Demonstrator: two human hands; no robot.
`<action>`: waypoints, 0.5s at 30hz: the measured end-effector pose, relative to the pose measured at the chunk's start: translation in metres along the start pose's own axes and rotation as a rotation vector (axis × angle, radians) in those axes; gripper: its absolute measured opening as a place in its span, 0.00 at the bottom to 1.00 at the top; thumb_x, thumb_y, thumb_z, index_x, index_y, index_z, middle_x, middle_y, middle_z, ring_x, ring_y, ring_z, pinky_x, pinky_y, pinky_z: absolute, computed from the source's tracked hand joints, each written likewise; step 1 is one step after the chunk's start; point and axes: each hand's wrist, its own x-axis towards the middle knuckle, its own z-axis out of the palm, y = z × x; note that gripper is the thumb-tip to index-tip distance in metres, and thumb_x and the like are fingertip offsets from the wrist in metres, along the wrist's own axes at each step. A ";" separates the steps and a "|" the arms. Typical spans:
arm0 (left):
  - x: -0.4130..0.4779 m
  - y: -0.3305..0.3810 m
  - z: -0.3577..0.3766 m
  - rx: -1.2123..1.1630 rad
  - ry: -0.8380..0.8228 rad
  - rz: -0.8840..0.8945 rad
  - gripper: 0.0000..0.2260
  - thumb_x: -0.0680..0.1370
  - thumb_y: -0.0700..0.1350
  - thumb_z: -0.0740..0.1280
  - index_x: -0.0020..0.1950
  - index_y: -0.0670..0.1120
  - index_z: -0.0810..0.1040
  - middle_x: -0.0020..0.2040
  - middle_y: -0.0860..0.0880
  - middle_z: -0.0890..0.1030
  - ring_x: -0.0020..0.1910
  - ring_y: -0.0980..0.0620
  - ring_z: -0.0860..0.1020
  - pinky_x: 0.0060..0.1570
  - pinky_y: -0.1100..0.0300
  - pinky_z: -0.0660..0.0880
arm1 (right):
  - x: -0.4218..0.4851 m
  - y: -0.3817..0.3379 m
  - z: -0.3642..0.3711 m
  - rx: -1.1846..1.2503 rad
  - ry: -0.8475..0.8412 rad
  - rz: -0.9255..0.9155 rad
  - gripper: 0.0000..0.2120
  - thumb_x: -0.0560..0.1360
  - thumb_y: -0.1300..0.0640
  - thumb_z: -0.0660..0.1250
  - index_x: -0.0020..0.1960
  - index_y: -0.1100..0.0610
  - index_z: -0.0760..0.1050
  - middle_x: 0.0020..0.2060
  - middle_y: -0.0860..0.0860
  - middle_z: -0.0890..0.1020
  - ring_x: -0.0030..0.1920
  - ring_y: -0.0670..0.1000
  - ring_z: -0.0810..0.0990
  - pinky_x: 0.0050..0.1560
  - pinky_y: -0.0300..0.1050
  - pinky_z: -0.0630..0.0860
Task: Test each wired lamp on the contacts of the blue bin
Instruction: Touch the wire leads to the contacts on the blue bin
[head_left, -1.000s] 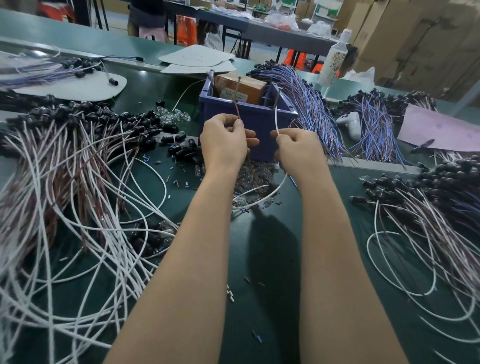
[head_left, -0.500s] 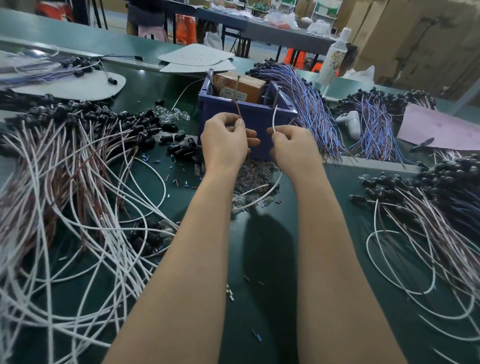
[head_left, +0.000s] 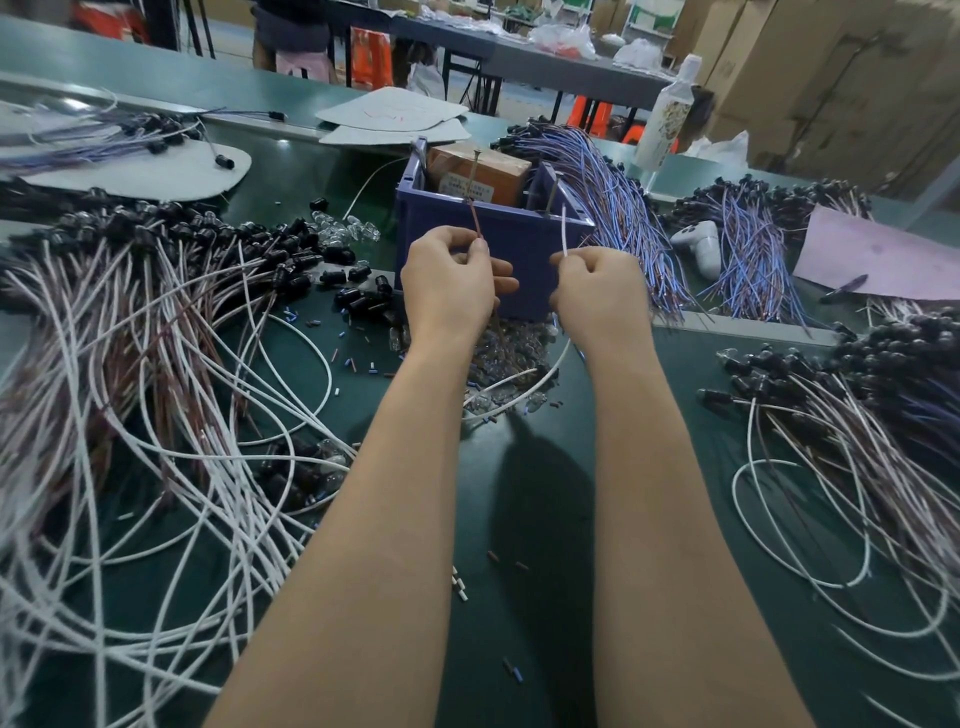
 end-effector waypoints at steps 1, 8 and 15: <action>0.000 0.000 0.000 0.002 0.000 0.002 0.04 0.81 0.40 0.59 0.50 0.44 0.73 0.34 0.51 0.81 0.27 0.59 0.80 0.26 0.68 0.73 | -0.001 -0.001 0.001 -0.004 -0.020 -0.006 0.14 0.77 0.63 0.56 0.51 0.71 0.76 0.33 0.64 0.75 0.35 0.54 0.70 0.37 0.45 0.68; 0.000 -0.001 0.001 0.000 -0.002 0.007 0.04 0.81 0.40 0.59 0.50 0.45 0.73 0.34 0.51 0.81 0.27 0.59 0.80 0.26 0.68 0.72 | -0.003 -0.003 0.004 -0.009 -0.080 -0.020 0.12 0.77 0.63 0.56 0.48 0.63 0.79 0.30 0.54 0.76 0.37 0.55 0.73 0.41 0.47 0.72; 0.001 -0.001 0.000 -0.002 -0.001 0.006 0.04 0.81 0.40 0.59 0.50 0.45 0.73 0.34 0.51 0.81 0.27 0.60 0.80 0.26 0.69 0.72 | -0.001 0.003 0.003 0.006 -0.066 0.014 0.14 0.77 0.63 0.56 0.52 0.73 0.75 0.33 0.65 0.74 0.35 0.54 0.69 0.39 0.46 0.67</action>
